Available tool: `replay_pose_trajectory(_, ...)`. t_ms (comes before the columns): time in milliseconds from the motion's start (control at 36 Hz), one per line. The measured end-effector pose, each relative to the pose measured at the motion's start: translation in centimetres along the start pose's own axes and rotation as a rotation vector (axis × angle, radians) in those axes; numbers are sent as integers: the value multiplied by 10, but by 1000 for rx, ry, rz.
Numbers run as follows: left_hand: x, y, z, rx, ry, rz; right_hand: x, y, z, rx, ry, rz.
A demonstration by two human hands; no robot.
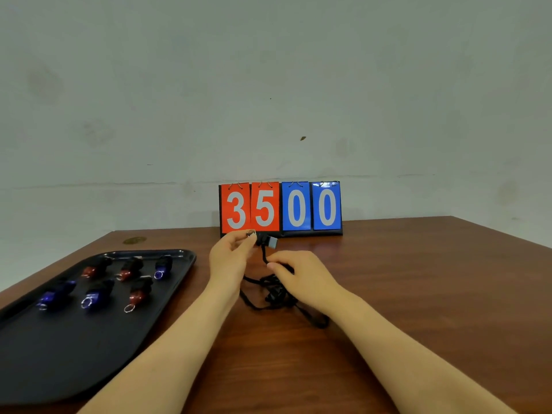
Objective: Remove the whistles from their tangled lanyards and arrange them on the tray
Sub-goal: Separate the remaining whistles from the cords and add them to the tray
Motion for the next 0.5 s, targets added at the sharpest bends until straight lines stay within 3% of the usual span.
replay_pose_trajectory(222,25,10,-7,-104,338,385,13,-18,5,167,149,298)
replay_pose_trajectory(417,30,21,-17,-200,331,377,34,-30,4,269,306,399)
replay_pose_trajectory(500,25,26,-21,-279,241,279,37,-32,3,285,332,425)
Point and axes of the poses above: each hand's wrist, its own z-axis towards the middle knuckle, its own y-axis out of the palm, x = y × z, the point moved 8 cm from there along z, towards the middle knuckle, and after that the axes turned 9 degrees about x, right-handed, at the moved point
